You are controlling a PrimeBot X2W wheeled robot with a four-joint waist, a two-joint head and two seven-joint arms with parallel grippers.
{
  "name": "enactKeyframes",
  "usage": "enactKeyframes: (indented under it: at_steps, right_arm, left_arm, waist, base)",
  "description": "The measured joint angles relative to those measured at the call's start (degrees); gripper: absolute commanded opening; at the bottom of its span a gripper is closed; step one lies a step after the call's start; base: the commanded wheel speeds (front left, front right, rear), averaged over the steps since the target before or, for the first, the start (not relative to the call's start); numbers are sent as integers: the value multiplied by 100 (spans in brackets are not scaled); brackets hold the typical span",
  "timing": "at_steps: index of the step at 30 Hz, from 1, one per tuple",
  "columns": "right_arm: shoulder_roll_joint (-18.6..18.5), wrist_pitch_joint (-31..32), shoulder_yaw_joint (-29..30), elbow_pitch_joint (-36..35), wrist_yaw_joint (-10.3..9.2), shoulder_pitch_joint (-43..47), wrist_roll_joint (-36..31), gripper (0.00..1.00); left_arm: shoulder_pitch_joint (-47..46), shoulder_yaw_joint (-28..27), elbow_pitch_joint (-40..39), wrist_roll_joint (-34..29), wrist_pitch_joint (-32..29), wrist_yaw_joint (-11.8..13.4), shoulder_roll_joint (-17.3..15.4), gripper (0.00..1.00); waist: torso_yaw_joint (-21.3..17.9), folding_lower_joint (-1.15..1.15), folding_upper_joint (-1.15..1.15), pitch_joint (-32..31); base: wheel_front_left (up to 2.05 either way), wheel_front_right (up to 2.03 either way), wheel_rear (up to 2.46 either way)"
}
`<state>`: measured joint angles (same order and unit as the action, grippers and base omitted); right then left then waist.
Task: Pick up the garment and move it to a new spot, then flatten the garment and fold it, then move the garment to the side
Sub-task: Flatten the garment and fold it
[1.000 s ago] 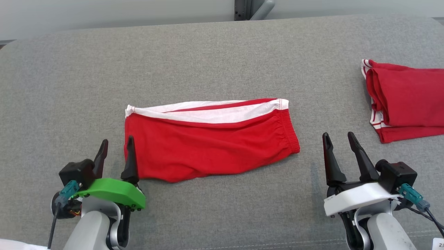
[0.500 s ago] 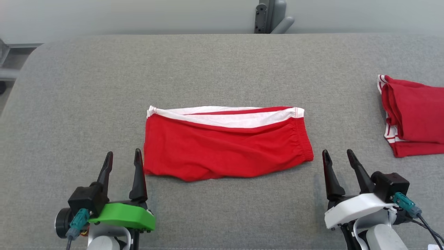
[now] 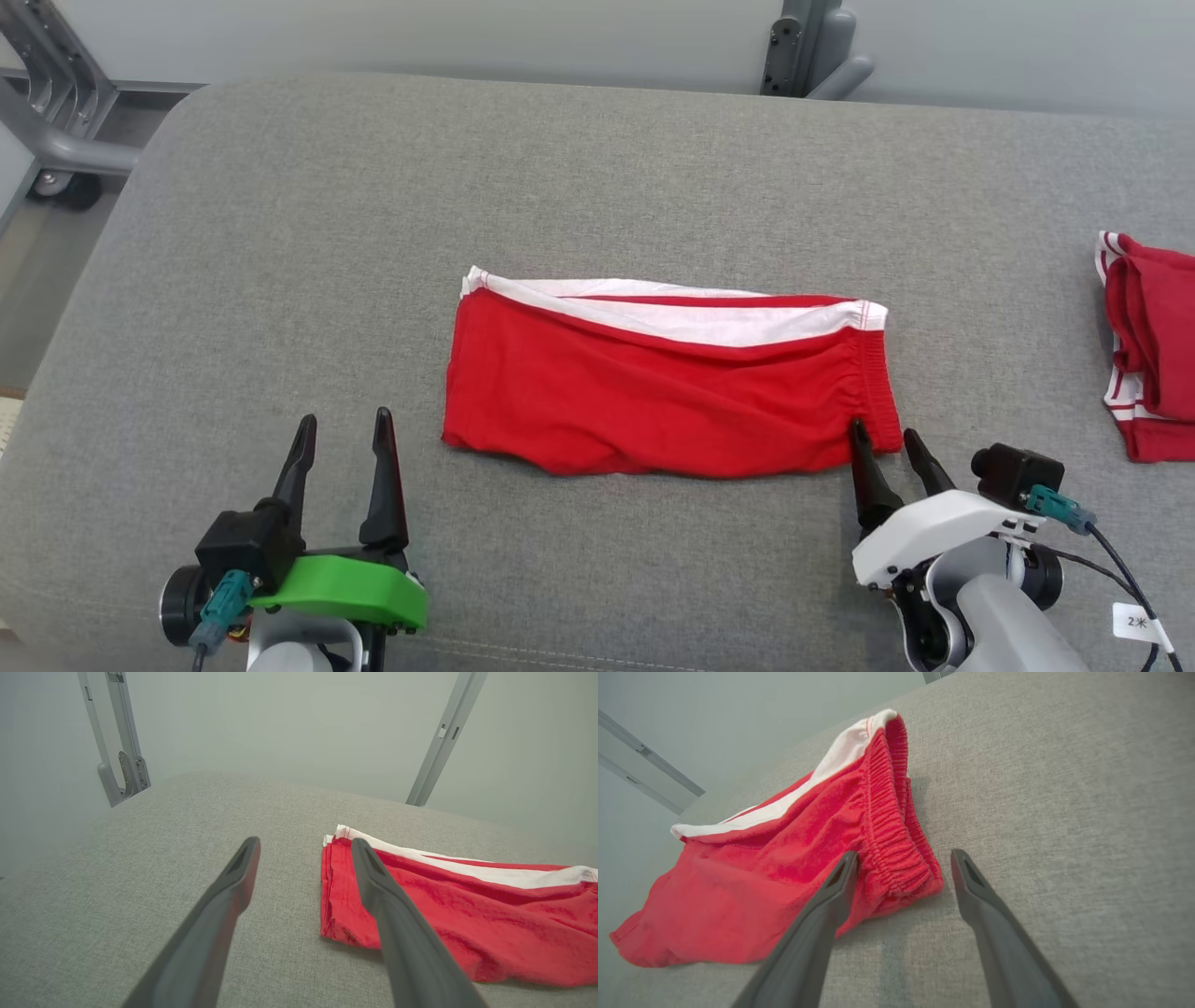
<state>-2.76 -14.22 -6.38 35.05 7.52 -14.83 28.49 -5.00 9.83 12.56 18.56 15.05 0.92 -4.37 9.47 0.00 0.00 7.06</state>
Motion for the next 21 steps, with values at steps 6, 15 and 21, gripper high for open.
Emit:
enactKeyframes:
  at_steps: [6, 15, 21]
  right_arm:
    - [-9, -35, -219, 1057, 0, -589, 859, 100]
    - [3, -75, -513, 1308, 0, -994, 1396, 0]
    - [3, -76, -220, 937, 0, -960, 1284, 0]
  left_arm:
    - [-1, -127, 60, -68, 0, -94, 78, 100]
    - [-6, -219, 58, -145, 0, -135, 123, 100]
    - [-5, -243, 73, -175, 0, -151, 135, 100]
  waist:
    - [140, 0, 0, 77]
    - [83, 0, 0, 129]
    - [-20, 0, 0, 135]
  base:
    - [0, 0, 0]
    - [0, 0, 0]
    - [0, 0, 0]
